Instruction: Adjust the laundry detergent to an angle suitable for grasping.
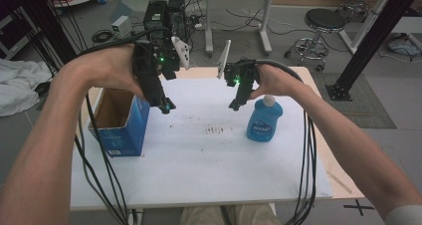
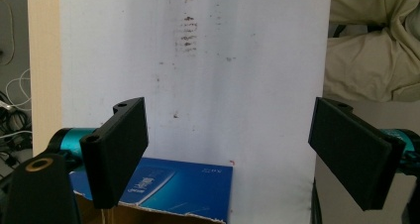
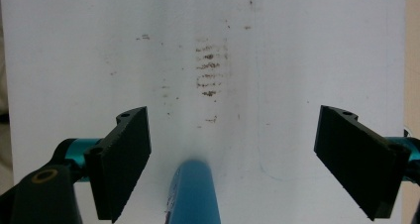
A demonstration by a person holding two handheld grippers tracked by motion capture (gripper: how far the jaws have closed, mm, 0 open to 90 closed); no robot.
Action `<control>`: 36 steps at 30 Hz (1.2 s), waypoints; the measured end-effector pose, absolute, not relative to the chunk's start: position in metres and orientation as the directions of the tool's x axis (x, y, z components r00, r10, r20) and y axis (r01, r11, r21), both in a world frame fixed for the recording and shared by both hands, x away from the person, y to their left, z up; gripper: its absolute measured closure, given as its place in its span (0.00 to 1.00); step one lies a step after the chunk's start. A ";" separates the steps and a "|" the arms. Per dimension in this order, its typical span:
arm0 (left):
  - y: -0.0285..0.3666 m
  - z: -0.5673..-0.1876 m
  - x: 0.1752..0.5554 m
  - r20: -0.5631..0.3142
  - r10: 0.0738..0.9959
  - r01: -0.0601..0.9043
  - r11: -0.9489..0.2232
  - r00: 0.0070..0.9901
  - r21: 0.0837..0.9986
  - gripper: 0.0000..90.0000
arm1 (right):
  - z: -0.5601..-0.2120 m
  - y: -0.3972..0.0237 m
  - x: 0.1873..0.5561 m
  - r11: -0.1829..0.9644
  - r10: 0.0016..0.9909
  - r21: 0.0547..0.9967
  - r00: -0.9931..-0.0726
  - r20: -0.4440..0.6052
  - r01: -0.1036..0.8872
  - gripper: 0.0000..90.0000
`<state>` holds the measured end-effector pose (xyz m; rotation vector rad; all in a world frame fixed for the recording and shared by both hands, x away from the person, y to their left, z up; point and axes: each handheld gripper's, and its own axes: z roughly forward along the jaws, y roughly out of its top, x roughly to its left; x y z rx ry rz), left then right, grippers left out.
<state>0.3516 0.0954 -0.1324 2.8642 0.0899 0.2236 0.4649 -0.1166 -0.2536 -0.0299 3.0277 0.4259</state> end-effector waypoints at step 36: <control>0.088 -0.137 0.351 0.146 0.073 0.036 -0.970 0.987 0.242 0.17 | -0.252 -0.121 0.461 0.966 0.011 0.258 -0.993 -0.114 -0.019 0.15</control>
